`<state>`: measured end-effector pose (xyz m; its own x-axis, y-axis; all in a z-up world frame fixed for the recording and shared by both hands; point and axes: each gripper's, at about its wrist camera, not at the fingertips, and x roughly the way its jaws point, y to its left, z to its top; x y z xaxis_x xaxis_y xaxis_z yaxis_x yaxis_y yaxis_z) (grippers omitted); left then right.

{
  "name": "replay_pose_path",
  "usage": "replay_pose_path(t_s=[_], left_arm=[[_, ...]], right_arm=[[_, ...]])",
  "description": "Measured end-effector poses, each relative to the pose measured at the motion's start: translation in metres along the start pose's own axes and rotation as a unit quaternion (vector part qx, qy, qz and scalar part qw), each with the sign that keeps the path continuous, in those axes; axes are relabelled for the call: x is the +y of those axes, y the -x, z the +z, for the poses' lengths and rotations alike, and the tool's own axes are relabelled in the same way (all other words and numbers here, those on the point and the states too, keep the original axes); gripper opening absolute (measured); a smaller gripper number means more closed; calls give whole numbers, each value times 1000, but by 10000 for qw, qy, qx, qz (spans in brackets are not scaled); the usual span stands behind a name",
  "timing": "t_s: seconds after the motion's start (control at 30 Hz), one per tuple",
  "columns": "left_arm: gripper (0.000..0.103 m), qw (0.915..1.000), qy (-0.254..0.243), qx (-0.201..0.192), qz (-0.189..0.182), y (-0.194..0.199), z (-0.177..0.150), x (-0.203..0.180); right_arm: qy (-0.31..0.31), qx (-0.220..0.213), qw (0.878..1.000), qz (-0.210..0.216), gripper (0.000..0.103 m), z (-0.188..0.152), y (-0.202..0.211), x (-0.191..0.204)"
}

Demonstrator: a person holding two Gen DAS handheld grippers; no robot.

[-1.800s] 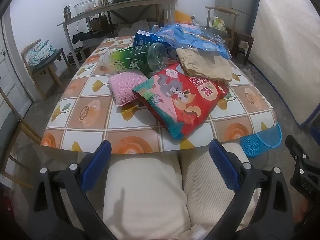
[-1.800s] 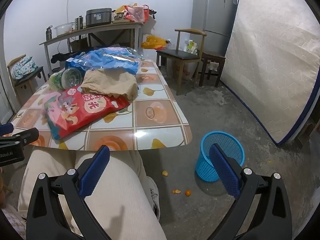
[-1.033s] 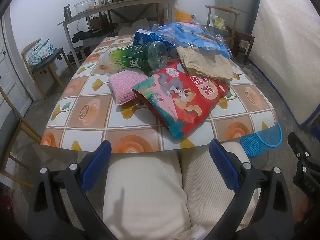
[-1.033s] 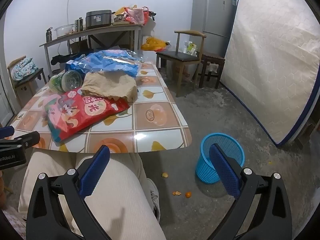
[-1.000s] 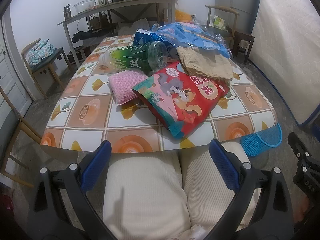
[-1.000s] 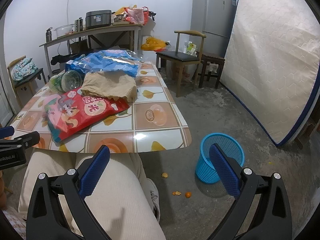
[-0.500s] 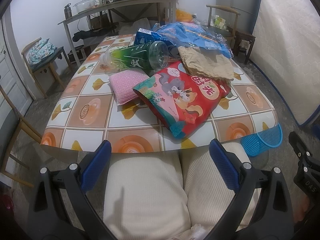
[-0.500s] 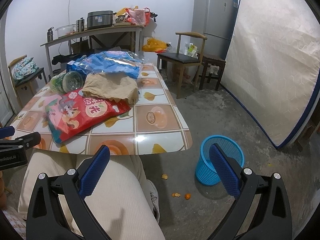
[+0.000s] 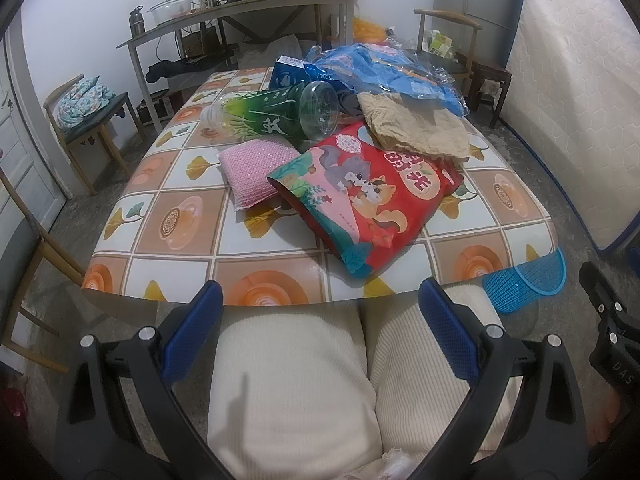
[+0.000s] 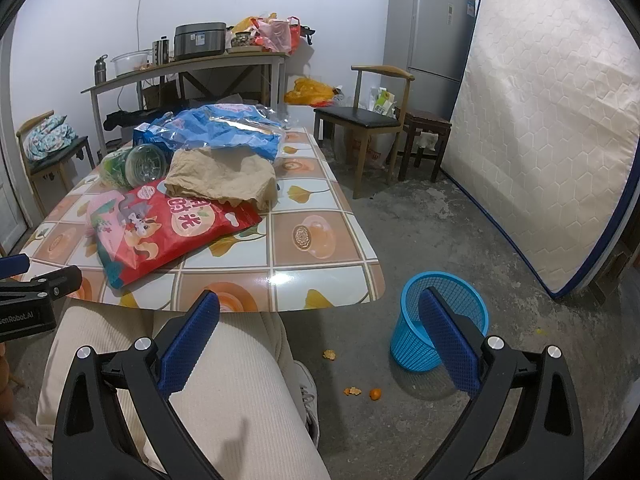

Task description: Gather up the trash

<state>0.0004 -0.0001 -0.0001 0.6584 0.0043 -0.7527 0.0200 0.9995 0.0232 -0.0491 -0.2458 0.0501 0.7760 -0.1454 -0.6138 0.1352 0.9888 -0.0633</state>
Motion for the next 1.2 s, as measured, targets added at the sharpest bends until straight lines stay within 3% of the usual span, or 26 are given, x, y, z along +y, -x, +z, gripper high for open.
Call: replay_pose_path(t_s=[1.2], left_arm=[[94,10000,0,30,6,-1,-5,5]], right_arm=[[-5,-8,10000,1,97,0,0,0]])
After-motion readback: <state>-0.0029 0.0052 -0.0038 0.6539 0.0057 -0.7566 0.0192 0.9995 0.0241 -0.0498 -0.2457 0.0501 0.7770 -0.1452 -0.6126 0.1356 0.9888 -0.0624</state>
